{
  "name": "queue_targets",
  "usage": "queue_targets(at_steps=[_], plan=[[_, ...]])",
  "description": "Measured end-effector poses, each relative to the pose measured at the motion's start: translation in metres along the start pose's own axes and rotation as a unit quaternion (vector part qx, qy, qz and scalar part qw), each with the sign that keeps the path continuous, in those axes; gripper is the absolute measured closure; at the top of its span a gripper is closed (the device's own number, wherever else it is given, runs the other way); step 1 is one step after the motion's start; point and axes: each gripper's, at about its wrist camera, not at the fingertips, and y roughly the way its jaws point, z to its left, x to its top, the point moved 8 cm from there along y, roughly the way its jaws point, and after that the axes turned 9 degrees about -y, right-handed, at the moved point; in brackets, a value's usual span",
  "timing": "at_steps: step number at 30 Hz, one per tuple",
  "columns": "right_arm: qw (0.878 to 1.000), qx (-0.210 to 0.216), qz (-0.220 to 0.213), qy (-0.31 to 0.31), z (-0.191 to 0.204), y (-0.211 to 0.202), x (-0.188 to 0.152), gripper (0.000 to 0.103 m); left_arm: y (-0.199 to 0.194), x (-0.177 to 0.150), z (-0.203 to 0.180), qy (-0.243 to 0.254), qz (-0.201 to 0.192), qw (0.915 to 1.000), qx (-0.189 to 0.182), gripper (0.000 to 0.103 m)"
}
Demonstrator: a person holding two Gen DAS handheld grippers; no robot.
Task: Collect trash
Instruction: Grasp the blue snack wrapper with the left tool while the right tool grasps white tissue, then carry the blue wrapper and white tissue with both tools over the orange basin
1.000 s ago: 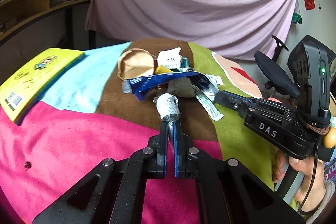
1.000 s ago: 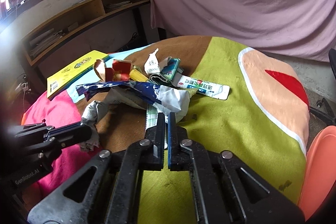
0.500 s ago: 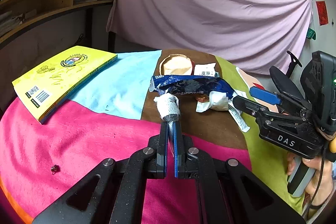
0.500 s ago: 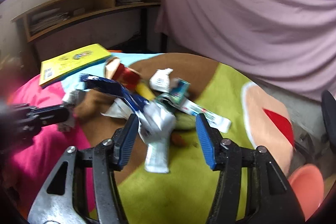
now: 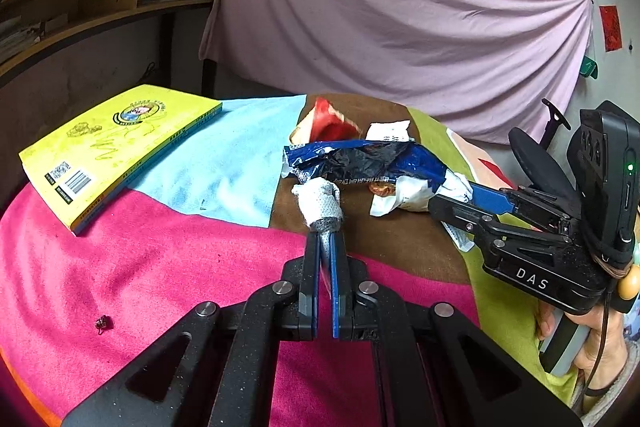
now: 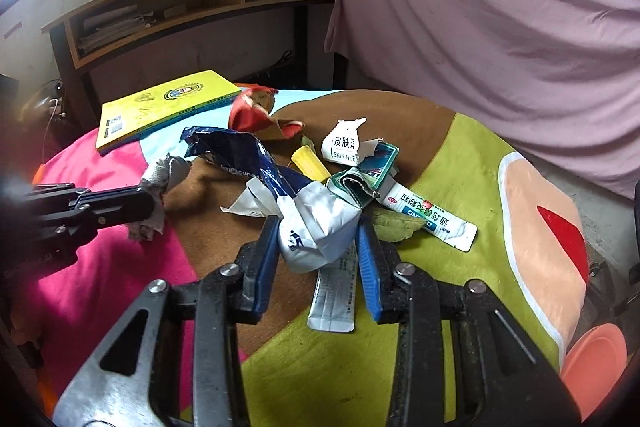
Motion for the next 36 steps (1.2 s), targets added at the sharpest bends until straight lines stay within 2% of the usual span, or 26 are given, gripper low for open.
queue_targets(at_steps=[4, 9, 16, 20, 27, 32, 36], plan=[[1.000, -0.003, -0.011, 0.014, -0.002, -0.009, -0.004, 0.000, -0.010, -0.006, -0.007, 0.021, -0.020, 0.9996, -0.003, 0.100], [0.997, -0.020, -0.048, 0.049, -0.007, -0.034, -0.012, 0.000, -0.030, -0.017, -0.018, 0.052, -0.057, 0.9968, -0.018, 0.100], [0.984, -0.056, -0.132, 0.102, -0.019, -0.087, -0.018, 0.000, -0.060, -0.017, -0.054, 0.095, -0.134, 0.9856, -0.039, 0.100], [0.971, -0.074, -0.185, 0.135, -0.030, -0.124, -0.023, 0.000, -0.071, -0.009, -0.088, 0.124, -0.162, 0.9772, -0.059, 0.100], [0.946, -0.124, -0.242, 0.176, -0.061, -0.178, -0.039, 0.000, -0.073, -0.005, -0.147, 0.145, -0.167, 0.9701, -0.100, 0.100], [0.913, -0.203, -0.287, 0.206, -0.091, -0.231, -0.062, 0.000, -0.078, 0.002, -0.200, 0.168, -0.181, 0.9589, -0.139, 0.100], [0.890, -0.271, -0.295, 0.218, -0.113, -0.267, -0.085, 0.000, -0.073, 0.001, -0.254, 0.190, -0.175, 0.9489, -0.181, 0.100]])
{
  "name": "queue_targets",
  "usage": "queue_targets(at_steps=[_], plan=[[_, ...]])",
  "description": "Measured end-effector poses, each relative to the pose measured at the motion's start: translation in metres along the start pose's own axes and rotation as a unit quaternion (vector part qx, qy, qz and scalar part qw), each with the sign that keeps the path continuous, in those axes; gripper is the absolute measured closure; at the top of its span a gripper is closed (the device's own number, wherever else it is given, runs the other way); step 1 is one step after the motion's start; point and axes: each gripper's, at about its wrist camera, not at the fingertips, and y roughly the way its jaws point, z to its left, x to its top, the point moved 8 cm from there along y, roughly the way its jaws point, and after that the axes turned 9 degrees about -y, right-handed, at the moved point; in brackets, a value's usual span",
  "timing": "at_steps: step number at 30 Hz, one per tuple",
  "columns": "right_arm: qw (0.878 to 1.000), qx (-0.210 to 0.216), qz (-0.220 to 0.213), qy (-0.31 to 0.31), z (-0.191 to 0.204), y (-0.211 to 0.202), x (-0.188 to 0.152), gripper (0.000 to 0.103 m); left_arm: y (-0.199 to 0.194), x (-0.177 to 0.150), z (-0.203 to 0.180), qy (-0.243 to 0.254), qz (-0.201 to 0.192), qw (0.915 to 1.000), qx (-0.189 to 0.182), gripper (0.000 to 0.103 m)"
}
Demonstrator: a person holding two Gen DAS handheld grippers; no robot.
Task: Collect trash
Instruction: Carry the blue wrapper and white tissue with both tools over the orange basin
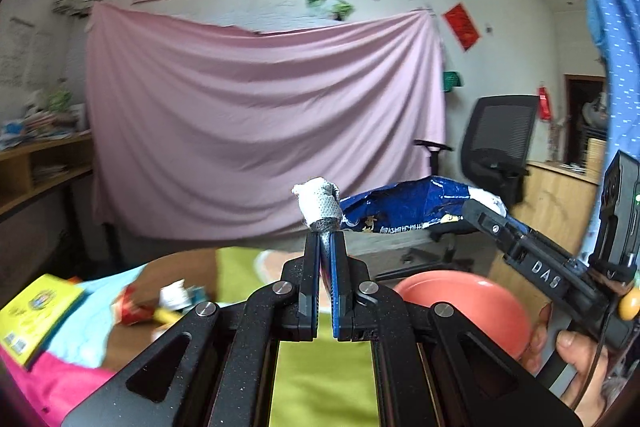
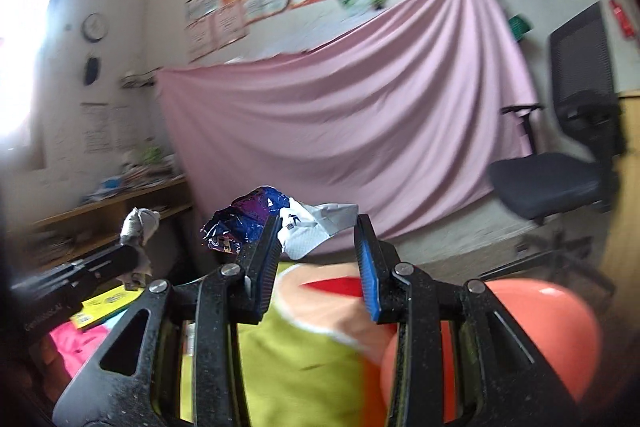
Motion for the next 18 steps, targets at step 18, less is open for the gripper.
queue_targets(at_steps=[18], plan=[[0.981, -0.136, 0.117, 0.077, -0.131, -0.005, -0.047, 0.000, 0.142, -0.039, -0.116, -0.038, 0.220, 0.9699, -0.097, 0.100]])
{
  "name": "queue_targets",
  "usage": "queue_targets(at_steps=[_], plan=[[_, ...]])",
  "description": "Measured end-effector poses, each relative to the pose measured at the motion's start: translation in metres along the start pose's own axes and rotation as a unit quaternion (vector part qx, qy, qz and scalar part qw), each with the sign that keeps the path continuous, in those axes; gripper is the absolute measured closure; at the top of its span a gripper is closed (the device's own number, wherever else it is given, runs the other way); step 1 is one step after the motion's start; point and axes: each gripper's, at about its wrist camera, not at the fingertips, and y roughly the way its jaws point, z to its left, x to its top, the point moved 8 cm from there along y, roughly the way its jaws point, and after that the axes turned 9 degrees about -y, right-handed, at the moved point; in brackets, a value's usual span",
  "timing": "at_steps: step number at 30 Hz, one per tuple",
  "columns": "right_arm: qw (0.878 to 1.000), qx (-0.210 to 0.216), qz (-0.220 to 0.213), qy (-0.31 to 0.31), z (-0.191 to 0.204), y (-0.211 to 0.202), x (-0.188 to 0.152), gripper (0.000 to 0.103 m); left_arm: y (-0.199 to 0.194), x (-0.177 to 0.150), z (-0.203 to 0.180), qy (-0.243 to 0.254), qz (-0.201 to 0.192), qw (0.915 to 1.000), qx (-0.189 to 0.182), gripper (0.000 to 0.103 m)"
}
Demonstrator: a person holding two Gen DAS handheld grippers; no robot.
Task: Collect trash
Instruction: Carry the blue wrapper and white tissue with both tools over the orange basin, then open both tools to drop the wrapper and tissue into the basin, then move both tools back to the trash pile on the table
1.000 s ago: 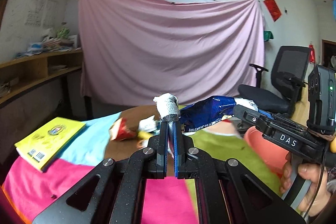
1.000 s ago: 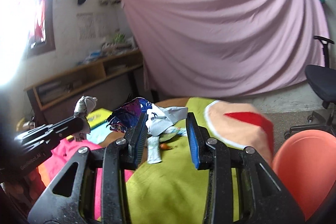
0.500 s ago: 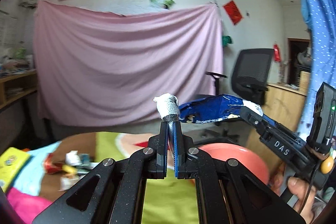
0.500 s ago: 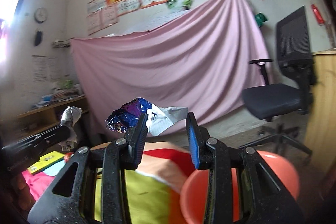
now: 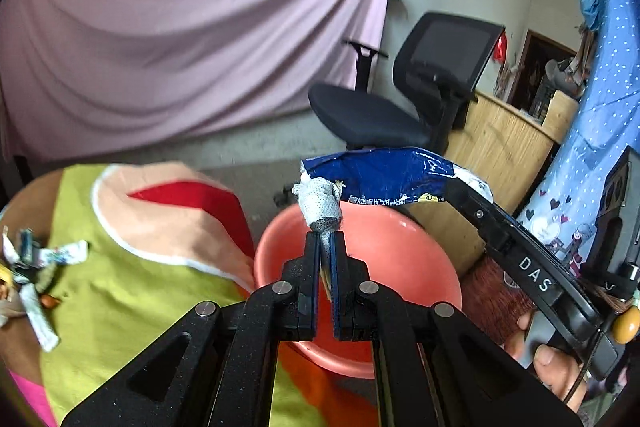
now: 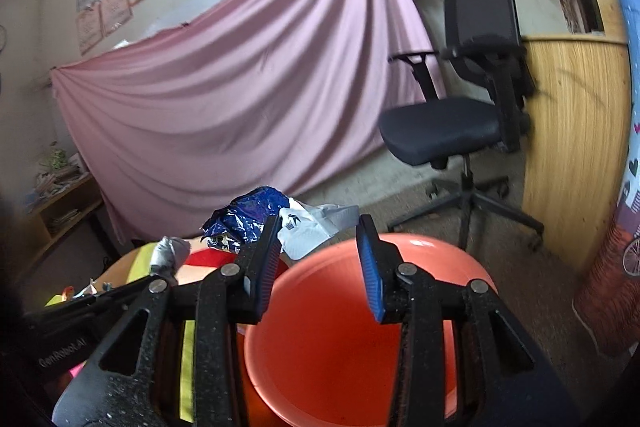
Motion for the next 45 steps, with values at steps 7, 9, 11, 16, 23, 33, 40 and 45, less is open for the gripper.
queue_targets(at_steps=[7, 9, 11, 16, 23, 33, 40, 45], plan=[[1.000, -0.009, 0.028, 0.011, -0.012, 0.007, -0.011, 0.000, 0.016, -0.002, -0.001, -0.027, 0.044, 0.9986, -0.014, 0.090], [0.999, -0.010, 0.035, 0.012, -0.014, 0.010, -0.012, 0.000, 0.012, -0.002, 0.002, -0.029, 0.042, 0.9986, -0.015, 0.081], [0.999, -0.011, 0.039, 0.012, -0.014, 0.012, -0.014, 0.000, 0.011, -0.001, 0.005, -0.033, 0.037, 0.9987, -0.014, 0.076], [0.999, -0.014, 0.035, 0.014, -0.016, 0.010, -0.013, 0.000, -0.006, 0.000, 0.023, -0.049, 0.013, 0.9987, 0.001, 0.076], [1.000, -0.003, 0.009, 0.000, 0.001, 0.005, -0.004, 0.000, -0.045, 0.007, 0.062, -0.066, -0.051, 0.9953, 0.049, 0.063], [0.995, 0.048, -0.072, -0.042, 0.069, -0.013, 0.019, 0.000, -0.135, 0.002, 0.130, -0.084, -0.167, 0.9718, 0.144, 0.010], [0.985, 0.102, -0.122, -0.064, 0.124, -0.025, 0.026, 0.000, -0.192, -0.014, 0.178, -0.110, -0.233, 0.9484, 0.185, 0.002], [0.979, 0.133, -0.126, -0.089, 0.166, -0.024, 0.022, 0.000, -0.224, -0.019, 0.205, -0.109, -0.263, 0.9327, 0.222, 0.002]])
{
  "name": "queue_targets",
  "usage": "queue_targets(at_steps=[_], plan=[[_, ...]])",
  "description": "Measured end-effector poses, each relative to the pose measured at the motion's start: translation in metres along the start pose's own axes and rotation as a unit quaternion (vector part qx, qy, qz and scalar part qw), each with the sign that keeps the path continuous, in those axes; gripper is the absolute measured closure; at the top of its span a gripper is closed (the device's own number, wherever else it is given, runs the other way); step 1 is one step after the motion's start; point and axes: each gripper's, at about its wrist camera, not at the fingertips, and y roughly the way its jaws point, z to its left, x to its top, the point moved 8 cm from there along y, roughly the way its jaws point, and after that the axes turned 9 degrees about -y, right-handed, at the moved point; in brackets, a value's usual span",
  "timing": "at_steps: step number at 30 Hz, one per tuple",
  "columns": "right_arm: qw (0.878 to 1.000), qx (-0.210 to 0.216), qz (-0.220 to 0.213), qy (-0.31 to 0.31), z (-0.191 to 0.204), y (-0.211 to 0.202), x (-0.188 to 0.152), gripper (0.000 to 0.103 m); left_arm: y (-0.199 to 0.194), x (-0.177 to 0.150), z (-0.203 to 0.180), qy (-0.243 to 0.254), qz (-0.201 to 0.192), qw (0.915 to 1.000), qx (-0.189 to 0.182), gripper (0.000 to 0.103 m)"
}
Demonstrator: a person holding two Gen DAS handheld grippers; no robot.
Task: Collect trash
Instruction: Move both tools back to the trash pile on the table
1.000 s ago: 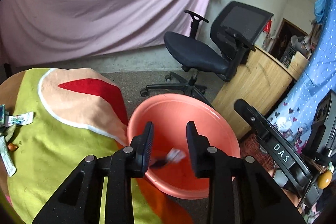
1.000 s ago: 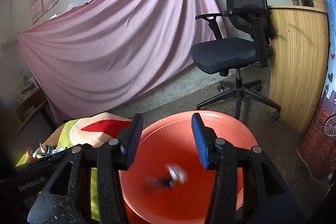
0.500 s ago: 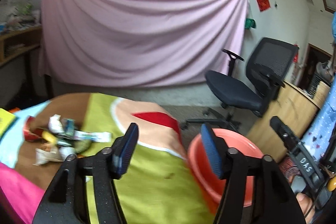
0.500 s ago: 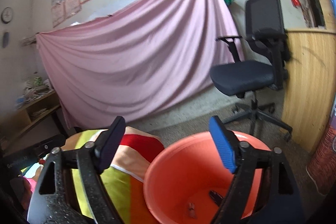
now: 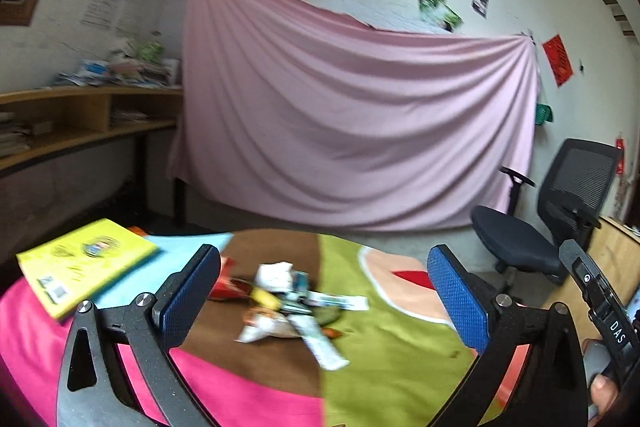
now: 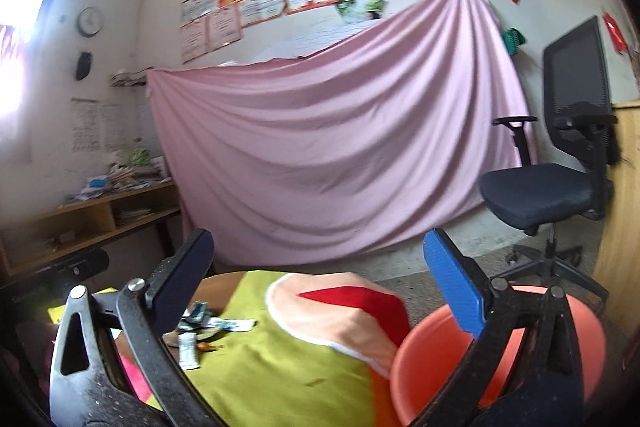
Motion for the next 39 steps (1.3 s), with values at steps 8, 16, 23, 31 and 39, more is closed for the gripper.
queue_targets(at_steps=[8, 16, 23, 31, 39], plan=[[0.998, 0.042, 0.019, -0.030, 0.057, 0.022, -0.013, 0.000, -0.016, 0.003, 0.046, 0.030, -0.037, 0.9983, 0.033, 0.002], [0.993, 0.067, 0.060, -0.078, 0.097, 0.044, -0.035, 0.000, 0.000, -0.017, 0.069, 0.055, -0.002, 0.9979, 0.032, 0.002], [0.981, 0.103, 0.134, -0.096, 0.116, 0.069, -0.067, 0.000, 0.021, -0.041, 0.080, 0.058, 0.055, 0.9965, 0.027, 0.008], [0.951, 0.164, 0.241, -0.106, 0.138, 0.093, -0.109, 0.000, 0.053, -0.066, 0.082, 0.045, 0.155, 0.9869, 0.008, 0.045], [0.913, 0.239, 0.310, -0.110, 0.164, 0.098, -0.137, 0.000, 0.077, -0.093, 0.074, 0.053, 0.241, 0.9691, -0.010, 0.073]])
